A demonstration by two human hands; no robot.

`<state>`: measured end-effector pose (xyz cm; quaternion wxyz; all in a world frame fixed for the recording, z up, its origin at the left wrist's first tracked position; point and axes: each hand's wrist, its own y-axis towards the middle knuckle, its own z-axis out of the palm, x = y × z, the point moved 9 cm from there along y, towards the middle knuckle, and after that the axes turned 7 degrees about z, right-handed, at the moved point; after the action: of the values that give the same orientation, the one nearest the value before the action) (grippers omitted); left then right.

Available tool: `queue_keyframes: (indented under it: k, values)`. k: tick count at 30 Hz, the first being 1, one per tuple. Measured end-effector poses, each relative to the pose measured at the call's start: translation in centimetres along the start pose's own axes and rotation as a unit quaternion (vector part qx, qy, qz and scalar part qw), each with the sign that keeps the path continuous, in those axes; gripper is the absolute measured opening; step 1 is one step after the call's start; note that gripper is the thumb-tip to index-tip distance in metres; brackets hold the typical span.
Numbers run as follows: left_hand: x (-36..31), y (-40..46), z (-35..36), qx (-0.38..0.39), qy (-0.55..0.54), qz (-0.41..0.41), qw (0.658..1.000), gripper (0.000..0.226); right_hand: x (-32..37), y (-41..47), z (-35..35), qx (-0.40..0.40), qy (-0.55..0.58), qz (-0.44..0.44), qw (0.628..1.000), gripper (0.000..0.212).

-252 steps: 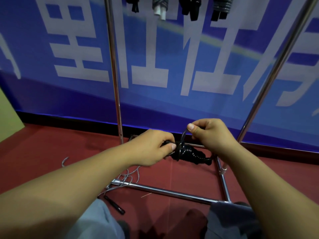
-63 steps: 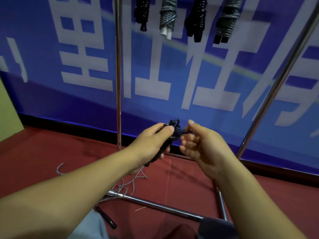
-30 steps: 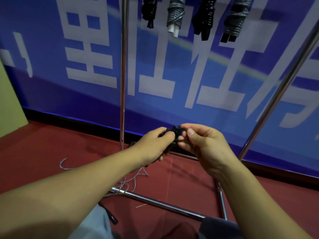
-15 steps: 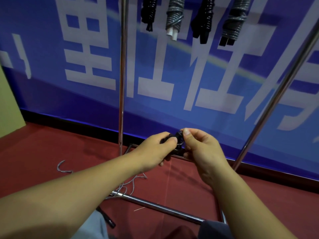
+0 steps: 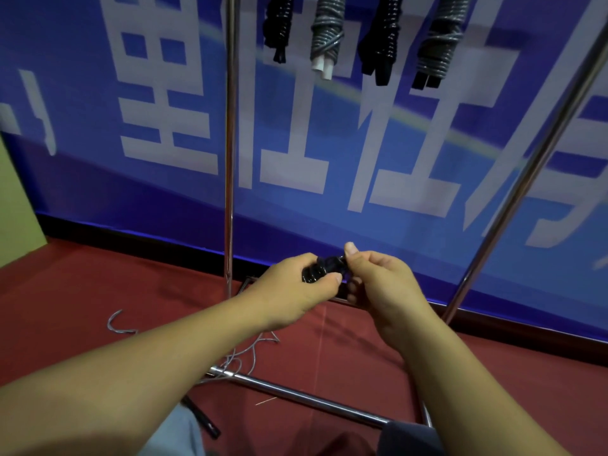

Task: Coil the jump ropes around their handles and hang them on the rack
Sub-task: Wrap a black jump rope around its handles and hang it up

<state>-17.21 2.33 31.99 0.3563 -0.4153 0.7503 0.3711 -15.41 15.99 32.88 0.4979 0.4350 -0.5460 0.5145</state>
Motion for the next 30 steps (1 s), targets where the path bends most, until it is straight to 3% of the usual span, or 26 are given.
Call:
queue_keyframes:
  k: [6,9,17,23,27,30]
  values:
    - [-0.5,-0.4,-1.3,-0.012,0.176,0.014,0.984,0.047,-1.2,-0.1,0.5,0.079,-0.048,0.094,0.991,0.017]
    - [-0.8,-0.5,-1.2,-0.013,0.221,0.023,0.975,0.056,-1.4,-0.3,0.9,0.12,-0.045,0.097,0.987,0.011]
    - [-0.1,1.2,-0.3,-0.026,0.161,-0.006,0.987,0.054,0.2,0.4,-0.1,0.039,0.051,-0.004,0.998,0.017]
    - [-0.4,1.6,-0.4,-0.028,0.137,0.01,0.99,0.057,0.2,0.8,-0.7,0.021,0.105,-0.004,0.994,0.016]
    - [-0.3,1.5,-1.2,-0.032,0.095,0.006,0.995,0.064,1.7,0.7,-2.1,-0.022,0.066,-0.007,0.998,0.017]
    - [-2.2,2.1,-2.0,-0.048,0.069,0.008,0.996,0.053,4.5,0.5,-2.6,-0.038,0.025,-0.024,0.999,0.017]
